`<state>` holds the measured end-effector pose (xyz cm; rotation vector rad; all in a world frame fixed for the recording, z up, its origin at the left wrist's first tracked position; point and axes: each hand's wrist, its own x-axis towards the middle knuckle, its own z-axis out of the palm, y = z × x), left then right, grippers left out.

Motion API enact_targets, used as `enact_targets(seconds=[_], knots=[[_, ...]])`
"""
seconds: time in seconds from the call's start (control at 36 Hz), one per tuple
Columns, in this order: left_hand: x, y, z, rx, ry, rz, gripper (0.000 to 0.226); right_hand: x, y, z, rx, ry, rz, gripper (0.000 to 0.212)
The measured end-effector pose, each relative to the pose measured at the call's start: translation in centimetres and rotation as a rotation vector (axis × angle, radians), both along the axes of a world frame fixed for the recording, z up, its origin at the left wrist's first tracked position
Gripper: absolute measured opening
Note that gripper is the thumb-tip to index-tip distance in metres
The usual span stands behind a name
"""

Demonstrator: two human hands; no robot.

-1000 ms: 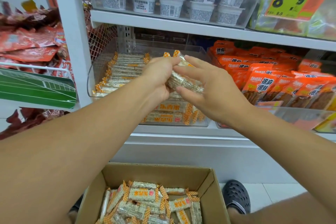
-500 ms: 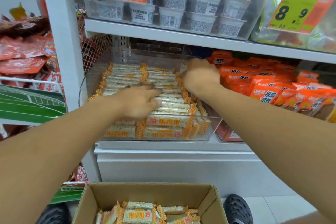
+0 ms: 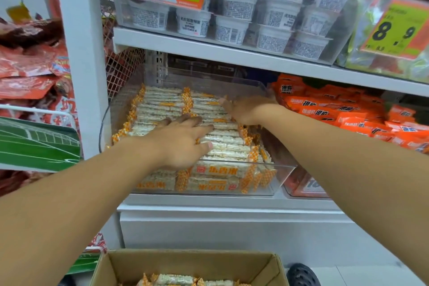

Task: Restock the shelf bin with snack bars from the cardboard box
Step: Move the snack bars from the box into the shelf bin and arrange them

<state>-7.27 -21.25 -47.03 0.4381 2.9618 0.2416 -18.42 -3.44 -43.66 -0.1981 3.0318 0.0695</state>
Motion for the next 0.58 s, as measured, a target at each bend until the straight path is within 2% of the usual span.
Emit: enact_targets(seconds=[0.11,0.22,0.39,0.44,0.53,0.58], knots=[[0.0,-0.2,-0.3,0.032,0.004,-0.001,0.058,-0.6,0.7,-0.1,-0.088,-0.064,0.072,0.065],[-0.1,-0.3,-0.4,0.034,0.005,-0.002,0.058,-1.8,0.8,-1.1,-0.200,-0.042,0.022,0.045],[-0.1,-0.1,-0.3,0.040,-0.007,0.008,0.057,-2.6,0.6,-1.3,-0.243,-0.089,0.030,0.041],[0.0,-0.1,-0.2,0.036,-0.013,0.012,0.057,-1.8,0.5,-0.7,-0.260,-0.134,0.063,0.060],[0.0,0.0,-0.1,0.021,-0.015,0.012,0.057,-1.1,0.5,-0.1,-0.419,-0.231,-0.032,0.083],[0.0,0.0,-0.1,0.014,-0.014,0.011,0.057,-1.3,0.3,-0.2,-0.341,-0.213,-0.007,0.094]])
